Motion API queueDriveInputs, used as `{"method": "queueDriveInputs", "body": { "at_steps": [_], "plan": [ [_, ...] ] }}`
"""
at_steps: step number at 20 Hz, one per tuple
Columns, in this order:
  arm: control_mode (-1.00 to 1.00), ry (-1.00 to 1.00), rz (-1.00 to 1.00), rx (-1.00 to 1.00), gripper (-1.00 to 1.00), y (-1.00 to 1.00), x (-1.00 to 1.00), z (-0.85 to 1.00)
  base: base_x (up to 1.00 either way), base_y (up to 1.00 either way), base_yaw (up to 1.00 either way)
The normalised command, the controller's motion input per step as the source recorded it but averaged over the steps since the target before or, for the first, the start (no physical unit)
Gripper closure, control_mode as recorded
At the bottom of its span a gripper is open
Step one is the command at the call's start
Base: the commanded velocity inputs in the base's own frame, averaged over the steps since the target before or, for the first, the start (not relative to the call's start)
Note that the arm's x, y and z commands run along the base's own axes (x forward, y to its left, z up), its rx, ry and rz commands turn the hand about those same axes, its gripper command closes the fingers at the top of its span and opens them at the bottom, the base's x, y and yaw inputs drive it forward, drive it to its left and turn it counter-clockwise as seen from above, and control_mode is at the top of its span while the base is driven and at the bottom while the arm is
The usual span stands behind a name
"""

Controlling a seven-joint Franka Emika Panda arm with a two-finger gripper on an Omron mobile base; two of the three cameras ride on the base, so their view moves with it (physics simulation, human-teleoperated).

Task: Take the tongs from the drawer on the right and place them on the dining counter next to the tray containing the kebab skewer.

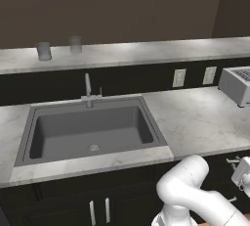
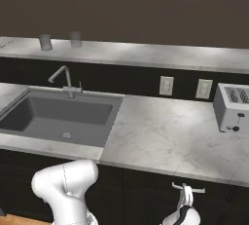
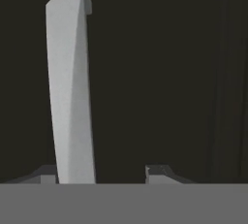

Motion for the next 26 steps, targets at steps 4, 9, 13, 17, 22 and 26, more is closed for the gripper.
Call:
{"method": "queueDriveInputs", "body": {
  "at_steps": [4, 9, 13, 17, 22, 26],
  "plan": [
    [-1.00, -0.01, -0.02, 0.00, 1.00, -0.27, -0.08, -0.29, 0.00, 0.00, 0.00],
    [-1.00, 0.00, -0.03, 0.00, 1.00, -0.28, -0.25, -0.37, 0.00, 0.00, 0.00],
    [-1.00, 0.00, -0.04, 0.00, 1.00, -0.30, -0.32, -0.43, 0.00, 0.00, 0.00],
    [-1.00, -0.01, -0.07, -0.01, 1.00, -0.25, -0.41, -0.46, 0.00, 0.00, 0.00],
    [-1.00, 0.00, -0.08, 0.00, 1.00, -0.26, -0.44, -0.45, 0.00, 0.00, 0.00],
    [-1.00, 0.00, -0.07, 0.00, 1.00, -0.32, -0.53, -0.42, 0.00, 0.00, 0.00]
  ]
}}
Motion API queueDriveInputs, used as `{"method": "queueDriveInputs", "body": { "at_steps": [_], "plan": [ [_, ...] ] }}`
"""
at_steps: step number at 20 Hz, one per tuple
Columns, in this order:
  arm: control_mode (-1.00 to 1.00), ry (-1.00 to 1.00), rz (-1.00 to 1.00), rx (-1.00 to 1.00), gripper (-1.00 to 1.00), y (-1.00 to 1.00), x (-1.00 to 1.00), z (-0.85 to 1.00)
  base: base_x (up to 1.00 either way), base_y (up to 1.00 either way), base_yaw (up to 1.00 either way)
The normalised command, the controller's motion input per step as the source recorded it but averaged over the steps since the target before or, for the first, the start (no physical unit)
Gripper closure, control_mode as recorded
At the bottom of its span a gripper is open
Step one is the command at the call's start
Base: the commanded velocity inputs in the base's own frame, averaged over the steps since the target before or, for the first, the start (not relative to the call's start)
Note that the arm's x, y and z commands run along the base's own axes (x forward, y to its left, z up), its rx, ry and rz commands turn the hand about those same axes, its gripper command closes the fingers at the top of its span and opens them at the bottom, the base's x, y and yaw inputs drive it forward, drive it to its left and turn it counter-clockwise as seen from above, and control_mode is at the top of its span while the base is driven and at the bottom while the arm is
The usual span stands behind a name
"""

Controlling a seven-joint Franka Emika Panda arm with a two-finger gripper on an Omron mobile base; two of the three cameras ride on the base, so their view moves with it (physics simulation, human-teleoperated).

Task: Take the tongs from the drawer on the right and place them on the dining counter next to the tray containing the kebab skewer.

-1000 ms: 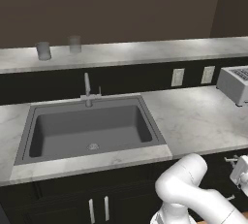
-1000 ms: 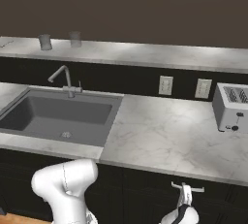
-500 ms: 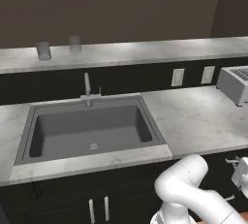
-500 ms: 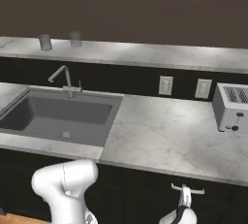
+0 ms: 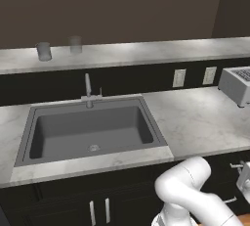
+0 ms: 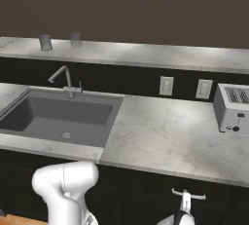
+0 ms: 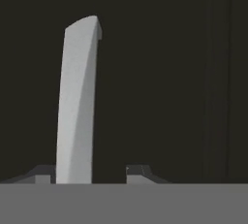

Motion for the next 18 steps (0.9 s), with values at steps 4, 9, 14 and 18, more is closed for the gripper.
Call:
{"method": "queueDriveInputs", "body": {
  "at_steps": [4, 9, 14, 18],
  "plan": [
    [-1.00, 0.00, -0.04, 0.00, 1.00, -0.37, -0.56, -0.39, 0.00, 0.00, 0.00],
    [-1.00, 0.00, -0.04, -0.02, 1.00, -0.36, -0.55, -0.39, 0.00, 0.00, 0.00],
    [-1.00, 0.00, -0.02, -0.03, 1.00, -0.37, -0.58, -0.39, 0.00, 0.00, 0.00],
    [-1.00, 0.00, -0.01, -0.03, 1.00, -0.39, -0.60, -0.38, 0.00, 0.00, 0.00]
  ]
}}
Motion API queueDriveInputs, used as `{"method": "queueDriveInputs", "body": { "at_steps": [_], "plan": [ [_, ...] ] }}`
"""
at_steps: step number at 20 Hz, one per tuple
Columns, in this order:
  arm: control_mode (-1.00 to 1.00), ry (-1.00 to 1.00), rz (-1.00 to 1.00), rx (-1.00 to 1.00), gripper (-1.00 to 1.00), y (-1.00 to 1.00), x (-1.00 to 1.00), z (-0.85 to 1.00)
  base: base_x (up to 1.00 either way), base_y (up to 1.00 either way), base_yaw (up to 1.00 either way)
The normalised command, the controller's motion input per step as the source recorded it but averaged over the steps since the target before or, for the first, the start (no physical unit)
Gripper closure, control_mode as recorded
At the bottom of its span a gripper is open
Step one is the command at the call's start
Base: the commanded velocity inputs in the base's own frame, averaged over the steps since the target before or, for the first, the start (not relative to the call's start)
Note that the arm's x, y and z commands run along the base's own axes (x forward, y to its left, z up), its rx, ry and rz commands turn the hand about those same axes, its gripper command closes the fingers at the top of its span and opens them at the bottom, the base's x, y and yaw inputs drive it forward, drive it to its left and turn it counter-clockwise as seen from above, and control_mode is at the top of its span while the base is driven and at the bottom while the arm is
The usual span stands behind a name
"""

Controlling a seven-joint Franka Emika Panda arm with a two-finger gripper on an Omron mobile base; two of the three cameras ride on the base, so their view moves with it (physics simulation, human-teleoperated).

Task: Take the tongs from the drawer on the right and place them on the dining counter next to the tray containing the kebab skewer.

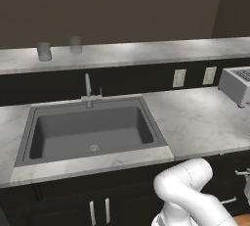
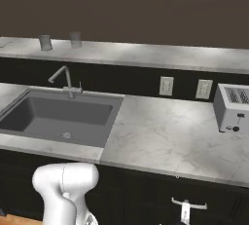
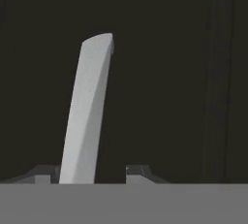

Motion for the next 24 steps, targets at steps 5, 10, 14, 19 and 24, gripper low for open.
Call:
{"method": "queueDriveInputs", "body": {
  "at_steps": [5, 10, 14, 19, 24],
  "plan": [
    [-1.00, 0.00, 0.00, -0.01, 1.00, -0.40, -0.64, -0.37, 0.00, 0.00, 0.00],
    [-1.00, 0.00, 0.00, -0.01, 1.00, -0.43, -0.67, -0.35, 0.00, 0.00, 0.00],
    [-1.00, 0.00, 0.00, -0.01, 1.00, -0.44, -0.69, -0.34, 0.00, 0.00, 0.00],
    [-1.00, 0.00, 0.00, -0.01, 1.00, -0.44, -0.71, -0.34, 0.00, 0.00, 0.00],
    [-1.00, 0.09, -0.03, -0.03, -1.00, -0.25, -0.35, -0.37, 0.00, 0.00, 0.00]
  ]
}}
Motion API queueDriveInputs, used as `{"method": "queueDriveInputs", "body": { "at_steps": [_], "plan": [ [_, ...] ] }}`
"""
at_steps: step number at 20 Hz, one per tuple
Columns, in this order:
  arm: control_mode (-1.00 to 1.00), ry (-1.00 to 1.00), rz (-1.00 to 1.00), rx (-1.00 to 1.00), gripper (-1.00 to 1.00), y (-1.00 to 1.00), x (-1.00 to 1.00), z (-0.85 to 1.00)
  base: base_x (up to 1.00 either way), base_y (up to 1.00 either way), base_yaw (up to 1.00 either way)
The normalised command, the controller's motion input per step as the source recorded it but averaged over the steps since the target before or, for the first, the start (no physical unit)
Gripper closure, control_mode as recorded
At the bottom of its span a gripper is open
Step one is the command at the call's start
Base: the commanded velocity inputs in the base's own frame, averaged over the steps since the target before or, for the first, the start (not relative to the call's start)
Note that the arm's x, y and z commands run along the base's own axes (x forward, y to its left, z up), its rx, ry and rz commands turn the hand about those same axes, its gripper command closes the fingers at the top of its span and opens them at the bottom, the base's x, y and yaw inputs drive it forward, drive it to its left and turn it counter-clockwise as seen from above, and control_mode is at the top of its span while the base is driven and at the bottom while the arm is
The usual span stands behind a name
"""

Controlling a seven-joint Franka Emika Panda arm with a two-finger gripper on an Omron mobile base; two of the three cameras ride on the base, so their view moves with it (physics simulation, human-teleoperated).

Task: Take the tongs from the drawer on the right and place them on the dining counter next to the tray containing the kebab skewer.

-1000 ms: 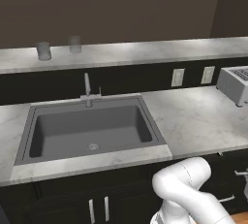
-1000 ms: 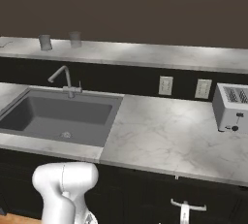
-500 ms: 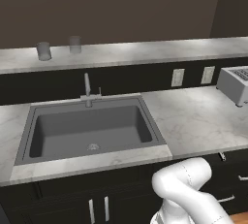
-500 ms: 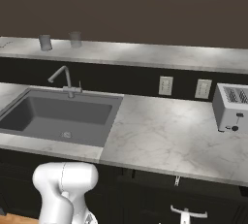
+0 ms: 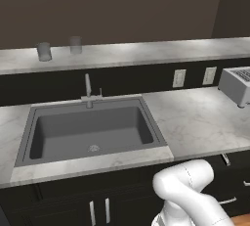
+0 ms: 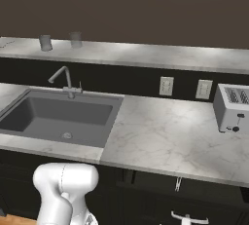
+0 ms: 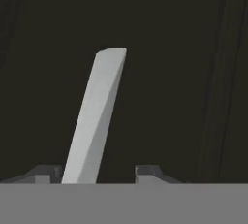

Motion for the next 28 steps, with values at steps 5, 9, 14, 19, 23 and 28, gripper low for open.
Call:
{"method": "queueDriveInputs", "body": {
  "at_steps": [5, 9, 14, 19, 23, 28],
  "plan": [
    [-1.00, 0.07, -0.01, 0.02, -1.00, -0.17, -0.18, -0.07, 0.00, 0.00, 0.00],
    [-1.00, 0.00, 0.00, 0.02, -1.00, -0.26, -0.51, 0.00, 0.00, 0.00, 0.00],
    [-1.00, 0.00, 0.00, 0.03, -1.00, -0.18, -0.45, 0.08, 0.00, 0.00, 0.00],
    [-1.00, 0.00, 0.03, -0.09, -1.00, -0.03, -0.30, 0.35, 0.00, 0.00, 0.00],
    [-1.00, 0.03, 0.11, -0.23, -1.00, 0.01, -0.31, 0.49, 0.00, 0.00, 0.00],
    [-1.00, 0.33, 0.22, -0.22, -1.00, 0.05, -0.13, 0.57, 0.00, 0.00, 0.00]
  ]
}}
